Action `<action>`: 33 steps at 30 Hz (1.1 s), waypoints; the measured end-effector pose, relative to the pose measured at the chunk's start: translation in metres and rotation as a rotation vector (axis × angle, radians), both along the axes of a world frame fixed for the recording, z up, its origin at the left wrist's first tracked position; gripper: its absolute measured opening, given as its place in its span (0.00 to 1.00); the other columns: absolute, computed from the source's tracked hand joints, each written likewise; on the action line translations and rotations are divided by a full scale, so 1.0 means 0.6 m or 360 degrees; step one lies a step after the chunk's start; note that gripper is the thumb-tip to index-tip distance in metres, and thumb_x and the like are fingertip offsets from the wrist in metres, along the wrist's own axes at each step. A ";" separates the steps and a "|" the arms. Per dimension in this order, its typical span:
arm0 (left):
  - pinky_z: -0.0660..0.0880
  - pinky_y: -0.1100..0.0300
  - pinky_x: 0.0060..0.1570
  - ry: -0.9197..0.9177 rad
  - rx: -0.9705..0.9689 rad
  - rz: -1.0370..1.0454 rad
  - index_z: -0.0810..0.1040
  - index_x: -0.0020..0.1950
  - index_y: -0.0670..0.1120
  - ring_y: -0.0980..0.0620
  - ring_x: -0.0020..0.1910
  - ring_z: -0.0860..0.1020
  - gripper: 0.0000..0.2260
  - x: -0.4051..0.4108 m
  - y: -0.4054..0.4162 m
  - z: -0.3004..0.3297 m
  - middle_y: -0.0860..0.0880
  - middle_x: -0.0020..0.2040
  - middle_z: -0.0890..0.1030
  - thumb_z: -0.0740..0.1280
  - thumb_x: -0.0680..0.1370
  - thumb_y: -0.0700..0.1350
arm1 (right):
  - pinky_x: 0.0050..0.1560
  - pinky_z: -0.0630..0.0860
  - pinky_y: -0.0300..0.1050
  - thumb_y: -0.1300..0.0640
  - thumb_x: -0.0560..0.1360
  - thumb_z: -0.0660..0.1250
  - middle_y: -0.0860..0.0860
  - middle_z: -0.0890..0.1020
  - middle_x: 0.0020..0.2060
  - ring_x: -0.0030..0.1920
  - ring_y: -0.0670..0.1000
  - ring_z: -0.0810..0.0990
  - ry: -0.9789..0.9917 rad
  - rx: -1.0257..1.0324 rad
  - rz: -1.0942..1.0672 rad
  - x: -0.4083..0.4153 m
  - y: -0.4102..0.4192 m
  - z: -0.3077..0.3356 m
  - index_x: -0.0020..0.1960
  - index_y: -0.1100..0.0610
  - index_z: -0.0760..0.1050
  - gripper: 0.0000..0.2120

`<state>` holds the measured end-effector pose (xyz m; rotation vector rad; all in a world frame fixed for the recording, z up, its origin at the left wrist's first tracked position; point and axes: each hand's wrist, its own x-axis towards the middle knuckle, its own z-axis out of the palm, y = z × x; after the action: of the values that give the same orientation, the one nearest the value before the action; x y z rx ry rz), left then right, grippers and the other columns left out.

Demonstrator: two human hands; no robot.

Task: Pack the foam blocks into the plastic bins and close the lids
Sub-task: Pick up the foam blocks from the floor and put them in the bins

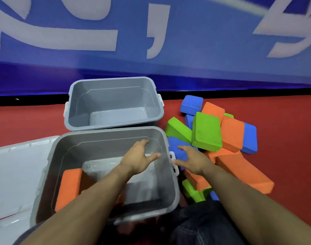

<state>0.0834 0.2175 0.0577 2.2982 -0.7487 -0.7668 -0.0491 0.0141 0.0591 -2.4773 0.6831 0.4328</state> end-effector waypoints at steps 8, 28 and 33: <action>0.74 0.51 0.66 0.0620 -0.0188 0.0213 0.67 0.75 0.43 0.45 0.65 0.78 0.34 -0.090 -0.179 -0.039 0.43 0.71 0.74 0.75 0.75 0.57 | 0.72 0.71 0.53 0.32 0.65 0.75 0.49 0.79 0.68 0.69 0.49 0.76 -0.0355 0.0352 -0.0781 -0.109 -0.148 -0.109 0.70 0.55 0.74 0.42; 0.76 0.52 0.56 0.1671 -0.0168 0.0780 0.68 0.73 0.48 0.49 0.55 0.78 0.35 -0.147 -0.552 -0.253 0.43 0.58 0.77 0.68 0.74 0.67 | 0.71 0.69 0.45 0.33 0.69 0.74 0.56 0.77 0.70 0.70 0.56 0.75 0.0098 0.0590 -0.1314 -0.190 -0.299 -0.301 0.74 0.61 0.69 0.45; 0.67 0.52 0.70 0.1849 -0.0236 0.0953 0.59 0.80 0.41 0.45 0.76 0.68 0.40 -0.136 -0.596 -0.271 0.40 0.78 0.66 0.65 0.78 0.65 | 0.66 0.74 0.49 0.21 0.59 0.68 0.59 0.82 0.62 0.64 0.58 0.80 0.0287 0.0689 -0.1454 -0.175 -0.295 -0.333 0.68 0.64 0.75 0.55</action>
<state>0.0016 -0.1402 -0.1047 1.4015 0.3798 -1.4169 -0.1544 -0.1631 -0.1410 -1.5192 1.4966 0.3807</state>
